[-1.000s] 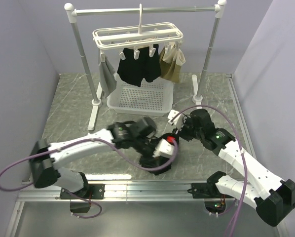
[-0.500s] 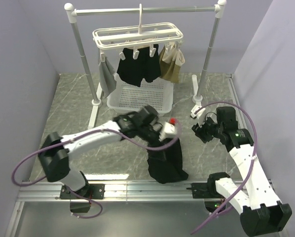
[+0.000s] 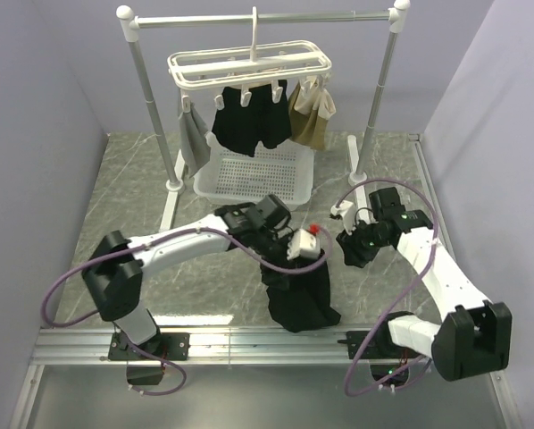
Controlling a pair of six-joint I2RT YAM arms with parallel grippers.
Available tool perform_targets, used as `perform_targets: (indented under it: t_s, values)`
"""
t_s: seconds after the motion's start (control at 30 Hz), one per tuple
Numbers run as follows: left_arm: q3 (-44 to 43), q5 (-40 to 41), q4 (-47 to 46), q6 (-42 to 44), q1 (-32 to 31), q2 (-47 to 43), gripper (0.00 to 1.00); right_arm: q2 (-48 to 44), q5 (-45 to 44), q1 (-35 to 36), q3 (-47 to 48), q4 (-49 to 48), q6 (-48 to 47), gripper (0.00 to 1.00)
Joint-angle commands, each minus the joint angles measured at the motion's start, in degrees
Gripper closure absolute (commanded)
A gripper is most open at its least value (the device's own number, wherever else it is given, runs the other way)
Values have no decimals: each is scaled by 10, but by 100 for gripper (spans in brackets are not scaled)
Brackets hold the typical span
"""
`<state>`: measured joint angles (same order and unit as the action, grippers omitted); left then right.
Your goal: Clip the underwear to the hanger
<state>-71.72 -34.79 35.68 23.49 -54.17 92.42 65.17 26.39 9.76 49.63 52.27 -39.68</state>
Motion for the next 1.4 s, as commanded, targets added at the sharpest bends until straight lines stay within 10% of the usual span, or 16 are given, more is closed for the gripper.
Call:
perform_targets:
  t_s: [0.0, 0.53, 0.67, 0.9, 1.37]
  values:
    - [-39, -13, 68, 215, -33, 19, 27, 45, 1, 2, 28, 39, 21, 53]
    - [-122, 75, 185, 489, -37, 171, 29, 100, -9, 2, 52, 74, 13, 55]
    - [-121, 96, 191, 493, -27, 166, 53, 102, -14, 2, 54, 70, 15, 55]
    - [-139, 87, 279, 479, 6, 61, 99, 100, 0, 11, 81, 77, 21, 55]
    - [111, 130, 254, 568, 124, -194, 100, -77, 81, 75, -22, -64, -158, 49]
